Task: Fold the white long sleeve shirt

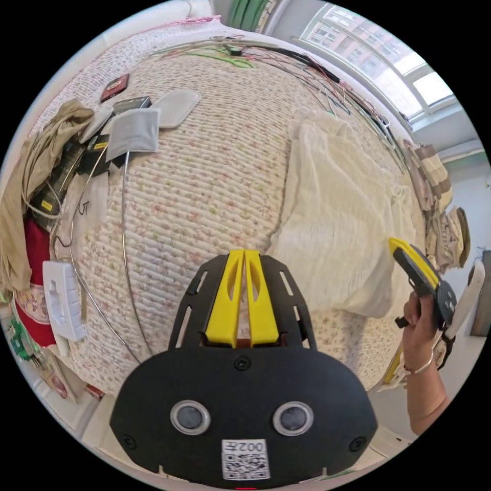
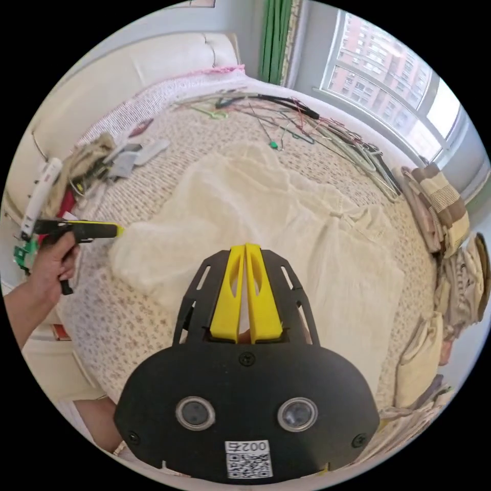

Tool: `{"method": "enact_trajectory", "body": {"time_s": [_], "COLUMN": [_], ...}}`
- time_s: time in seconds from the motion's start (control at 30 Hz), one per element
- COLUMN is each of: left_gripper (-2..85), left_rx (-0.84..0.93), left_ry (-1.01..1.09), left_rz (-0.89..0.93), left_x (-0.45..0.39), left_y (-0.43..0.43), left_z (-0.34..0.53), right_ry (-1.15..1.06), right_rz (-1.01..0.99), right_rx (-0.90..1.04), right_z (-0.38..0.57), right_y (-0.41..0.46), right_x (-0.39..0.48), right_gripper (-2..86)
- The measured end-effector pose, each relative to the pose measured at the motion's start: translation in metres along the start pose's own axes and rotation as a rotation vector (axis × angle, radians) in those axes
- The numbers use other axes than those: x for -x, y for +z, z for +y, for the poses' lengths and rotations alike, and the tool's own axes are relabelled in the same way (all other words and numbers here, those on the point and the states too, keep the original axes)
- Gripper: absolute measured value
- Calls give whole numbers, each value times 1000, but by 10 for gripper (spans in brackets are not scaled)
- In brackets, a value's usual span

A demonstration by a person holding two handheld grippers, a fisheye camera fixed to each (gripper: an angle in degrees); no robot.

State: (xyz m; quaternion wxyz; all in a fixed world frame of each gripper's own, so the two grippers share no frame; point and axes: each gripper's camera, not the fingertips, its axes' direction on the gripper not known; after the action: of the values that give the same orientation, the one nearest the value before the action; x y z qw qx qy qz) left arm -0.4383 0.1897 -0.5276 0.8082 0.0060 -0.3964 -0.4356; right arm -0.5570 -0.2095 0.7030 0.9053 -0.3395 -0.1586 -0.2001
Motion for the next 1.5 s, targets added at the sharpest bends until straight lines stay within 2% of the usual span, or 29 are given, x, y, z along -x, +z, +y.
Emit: {"method": "enact_trajectory", "body": {"time_s": [0.13, 0.23, 0.37, 0.43, 0.5, 0.57, 0.73, 0.83, 0.9, 1.0, 1.1, 1.2, 1.23, 1.27, 1.37, 1.4, 1.5], "left_gripper": [-9, -9, -9, -9, -9, -9, -9, -9, -9, -9, -9, -9, -9, -9, -9, -9, -9], "left_rx": [-83, -49, -7, 44, 104, 104, -17, -111, -160, -177, -132, -1, 44, 61, -3, -18, -48], "left_ry": [91, 265, 374, 370, 342, 289, 213, 182, 135, 148, 297, 437, 507, 568, 566, 536, 379], "left_rz": [63, 74, -4, -81, -173, -110, -162, -190, -202, -35, 124, 236, 200, 86, -183, -196, -74], "left_x": [-31, -81, -123, -125, -119, -106, -103, -107, -107, -112, -139, -174, -189, -200, -197, -191, -153], "left_y": [-17, -7, 19, 38, 58, 60, 28, 4, -10, -16, 1, 34, 48, 61, 73, 72, 62], "left_z": [8, 6, 1, -5, -10, -13, -9, -18, -30, -58, -79, -91, -91, -90, -99, -103, -127], "right_ry": [-66, -23, 200, 206, 240, 245, 286, 335, 352, 346, 275, 233, 238, 254, 322, 363, 447], "right_rz": [-170, -105, 1, -6, 131, 151, -41, 74, 160, 140, 72, 17, 45, 107, 113, 86, 10], "right_rx": [47, 21, -61, 35, 201, 167, -52, -83, 5, 55, 60, 122, 137, 155, 128, 105, 41], "right_z": [-6, -12, -8, -10, -13, -15, -6, 9, 16, 18, 4, -10, -12, -13, -12, -10, -1], "right_y": [10, 10, -12, 9, 41, 37, -22, -44, -34, -19, -6, 17, 22, 29, 32, 31, 24], "right_x": [13, 9, -32, -51, -77, -92, -127, -156, -187, -215, -218, -219, -221, -226, -249, -259, -275], "right_gripper": [-10, -9, -9, -9, -9, -9, -10, -9, -9, -10, -10, -10, -10, -9, -9, -9, -9]}}
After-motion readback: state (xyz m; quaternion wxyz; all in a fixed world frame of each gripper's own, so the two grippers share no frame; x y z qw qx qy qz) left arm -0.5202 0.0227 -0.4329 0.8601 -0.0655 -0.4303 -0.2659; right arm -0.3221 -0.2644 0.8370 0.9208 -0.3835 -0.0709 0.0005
